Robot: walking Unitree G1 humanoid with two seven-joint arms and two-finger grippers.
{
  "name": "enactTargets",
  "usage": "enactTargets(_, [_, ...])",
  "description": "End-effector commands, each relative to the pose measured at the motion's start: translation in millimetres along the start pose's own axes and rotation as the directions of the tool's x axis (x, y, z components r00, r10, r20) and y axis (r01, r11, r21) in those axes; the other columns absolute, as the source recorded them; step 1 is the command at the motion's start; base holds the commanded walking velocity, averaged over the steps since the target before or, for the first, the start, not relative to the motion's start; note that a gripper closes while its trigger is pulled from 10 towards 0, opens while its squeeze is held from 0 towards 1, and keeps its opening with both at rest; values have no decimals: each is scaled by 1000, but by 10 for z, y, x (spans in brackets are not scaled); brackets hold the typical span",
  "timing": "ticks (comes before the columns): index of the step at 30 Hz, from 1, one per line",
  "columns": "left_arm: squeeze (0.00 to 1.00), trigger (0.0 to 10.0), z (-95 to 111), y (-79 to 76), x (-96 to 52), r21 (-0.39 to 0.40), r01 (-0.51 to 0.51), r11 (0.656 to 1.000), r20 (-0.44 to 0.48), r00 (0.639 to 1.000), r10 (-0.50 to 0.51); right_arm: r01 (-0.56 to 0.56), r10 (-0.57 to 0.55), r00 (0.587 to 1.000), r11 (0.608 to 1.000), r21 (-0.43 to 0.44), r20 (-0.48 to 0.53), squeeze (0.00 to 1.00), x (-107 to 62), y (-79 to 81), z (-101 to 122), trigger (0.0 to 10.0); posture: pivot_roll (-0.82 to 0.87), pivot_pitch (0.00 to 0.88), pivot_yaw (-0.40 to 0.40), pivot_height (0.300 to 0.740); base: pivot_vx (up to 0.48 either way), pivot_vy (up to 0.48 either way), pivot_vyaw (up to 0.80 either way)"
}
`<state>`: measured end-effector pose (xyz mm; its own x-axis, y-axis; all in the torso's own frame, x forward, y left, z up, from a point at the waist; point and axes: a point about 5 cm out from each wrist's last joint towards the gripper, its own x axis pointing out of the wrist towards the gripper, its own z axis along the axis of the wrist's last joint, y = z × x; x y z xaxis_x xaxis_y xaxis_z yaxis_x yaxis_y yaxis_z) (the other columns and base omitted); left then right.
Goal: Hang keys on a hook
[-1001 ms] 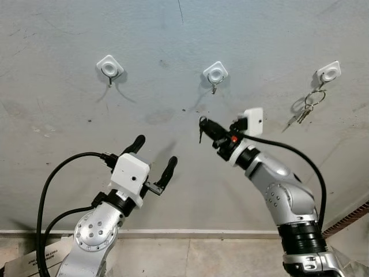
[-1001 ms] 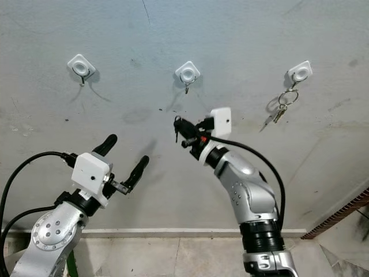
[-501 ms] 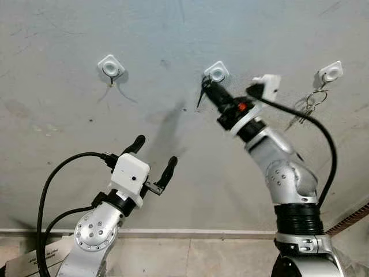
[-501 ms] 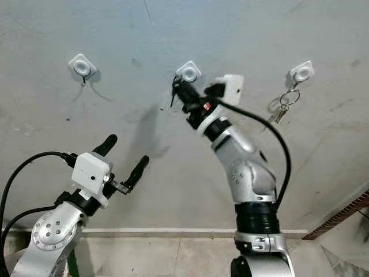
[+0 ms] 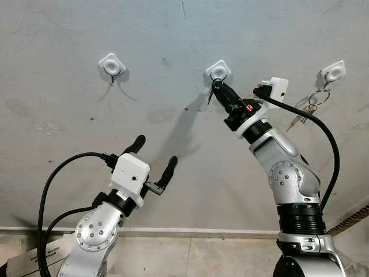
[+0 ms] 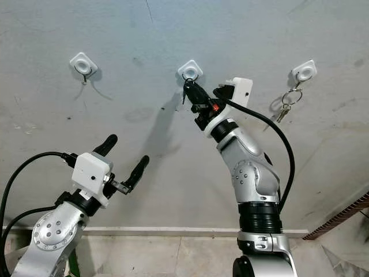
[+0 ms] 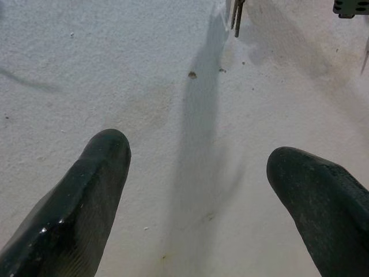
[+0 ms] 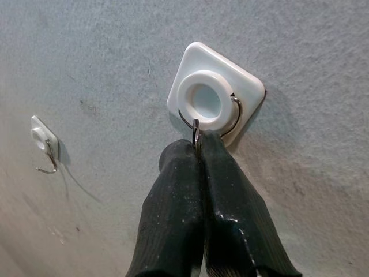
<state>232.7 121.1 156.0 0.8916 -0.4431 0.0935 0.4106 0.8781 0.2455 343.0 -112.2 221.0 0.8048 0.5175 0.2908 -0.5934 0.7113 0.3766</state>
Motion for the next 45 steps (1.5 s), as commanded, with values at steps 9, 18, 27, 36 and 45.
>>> enactTargets(9, [0, 10000, -12, 13, 2, 3, 1, 1000, -8, 1000, -1, -41, 42, 999, 997, 62, -21, 0, -70, 22, -43, 10000, 221, 11, -8, 740, 0, 0, 0])
enactTargets(18, [0, 10000, -13, 6, -2, 2, 2, 1000, -9, 1000, -2, -21, 24, 999, 997, 79, -41, 0, -111, -16, -103, 10000, 221, 14, -8, 740, 0, 0, 0])
enactTargets(27, [0, 10000, -19, 5, -5, 1, 1, 1000, -14, 1000, -1, 7, -1, 998, 996, 93, -64, 0, -128, -44, -185, 10000, 220, 17, -8, 740, 0, 0, 0])
enactTargets(36, [0, 10000, -12, 5, -3, 0, 2, 1000, -12, 1000, -2, 52, -43, 996, 990, 127, -76, 0, -137, -69, -273, 10000, 220, 20, -6, 740, 0, 0, 0])
enactTargets(45, [0, 10000, -13, 6, 2, 1, 1, 1000, -11, 1000, -1, 105, -96, 993, 983, 149, -67, 0, -128, -97, -312, 10000, 221, 21, -7, 740, 0, 0, 0])
